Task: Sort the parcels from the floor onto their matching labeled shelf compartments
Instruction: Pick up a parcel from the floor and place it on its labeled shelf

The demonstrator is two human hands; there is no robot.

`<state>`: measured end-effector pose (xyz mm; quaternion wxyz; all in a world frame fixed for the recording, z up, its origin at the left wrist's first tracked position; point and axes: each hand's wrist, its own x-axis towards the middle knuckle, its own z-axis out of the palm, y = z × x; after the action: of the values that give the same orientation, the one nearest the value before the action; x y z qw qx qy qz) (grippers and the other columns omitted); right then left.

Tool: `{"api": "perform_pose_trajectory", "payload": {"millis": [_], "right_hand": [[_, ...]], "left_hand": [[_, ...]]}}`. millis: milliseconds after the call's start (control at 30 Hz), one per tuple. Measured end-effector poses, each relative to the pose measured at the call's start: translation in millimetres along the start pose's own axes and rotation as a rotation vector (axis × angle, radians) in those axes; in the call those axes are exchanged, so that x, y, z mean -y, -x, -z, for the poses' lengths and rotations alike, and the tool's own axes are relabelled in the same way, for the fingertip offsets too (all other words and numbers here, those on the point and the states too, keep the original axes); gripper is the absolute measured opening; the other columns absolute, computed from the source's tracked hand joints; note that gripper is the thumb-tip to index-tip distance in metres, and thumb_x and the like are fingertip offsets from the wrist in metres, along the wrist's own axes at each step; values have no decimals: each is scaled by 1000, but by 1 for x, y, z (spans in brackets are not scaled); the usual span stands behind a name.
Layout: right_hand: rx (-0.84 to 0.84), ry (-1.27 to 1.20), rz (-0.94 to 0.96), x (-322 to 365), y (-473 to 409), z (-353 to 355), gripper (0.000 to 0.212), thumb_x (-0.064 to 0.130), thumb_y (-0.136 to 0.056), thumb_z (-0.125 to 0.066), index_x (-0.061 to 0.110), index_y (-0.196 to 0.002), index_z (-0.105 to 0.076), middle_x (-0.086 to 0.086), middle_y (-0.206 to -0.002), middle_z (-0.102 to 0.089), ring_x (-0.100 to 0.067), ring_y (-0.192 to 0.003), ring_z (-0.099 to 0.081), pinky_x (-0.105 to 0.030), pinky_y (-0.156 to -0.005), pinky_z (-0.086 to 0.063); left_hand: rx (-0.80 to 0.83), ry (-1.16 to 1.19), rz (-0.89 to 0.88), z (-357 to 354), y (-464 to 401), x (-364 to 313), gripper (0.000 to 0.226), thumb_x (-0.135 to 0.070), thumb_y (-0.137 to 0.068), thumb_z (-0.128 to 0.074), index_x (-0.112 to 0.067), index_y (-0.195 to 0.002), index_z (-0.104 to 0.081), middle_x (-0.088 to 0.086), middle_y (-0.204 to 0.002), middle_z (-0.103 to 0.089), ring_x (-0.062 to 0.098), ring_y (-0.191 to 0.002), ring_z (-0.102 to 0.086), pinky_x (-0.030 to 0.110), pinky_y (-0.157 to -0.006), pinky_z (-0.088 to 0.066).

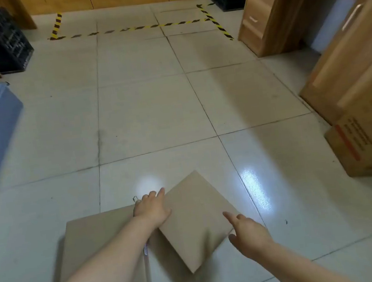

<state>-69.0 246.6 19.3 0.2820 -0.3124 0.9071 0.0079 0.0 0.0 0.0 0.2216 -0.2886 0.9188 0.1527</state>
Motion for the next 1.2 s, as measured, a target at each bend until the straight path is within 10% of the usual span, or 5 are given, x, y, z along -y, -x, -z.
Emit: {"api": "perform_pose_trajectory", "payload": {"millis": [633,767,933,1200], "right_hand": [[164,-494,-152,-18,-46,-55,72,23,-90,-50,24,-149,-8,-12,-116,-58,-24,-97,-57,-29,-82,-45],[127,-947,-305,-24,-50,-49,48,15,-87,-53,12,-129,-29,-10,-119,-53,-18,-84,-51,-22,-62,-40],[294,-1033,-425,-20,-56,-43,34,23,-87,-51,8,-117,-47,-10,-106,-52,-24,-91,-47,-41,-85,-43],[169,-1184,-474,-4,-70,14,10,20,-92,-46,12,-98,-46,-6,-95,-52,-23,-87,-53,-45,-89,-47]], "left_hand": [[194,186,132,-63,-23,8,62,-34,-71,-56,-19,-127,-35,10,-124,-40,32,-123,-38,40,-97,-38],[242,330,119,-68,-20,5,58,-27,-71,-58,-16,-124,-37,9,-119,-40,30,-114,-47,35,-91,-43],[287,709,182,-58,-22,-6,43,-13,-80,-54,-12,-120,-40,-1,-92,-53,21,-89,-54,26,-63,-43],[175,822,215,2,-31,-5,50,-23,-76,-48,-13,-123,-41,11,-124,-45,33,-102,-53,40,-88,-48]]}}
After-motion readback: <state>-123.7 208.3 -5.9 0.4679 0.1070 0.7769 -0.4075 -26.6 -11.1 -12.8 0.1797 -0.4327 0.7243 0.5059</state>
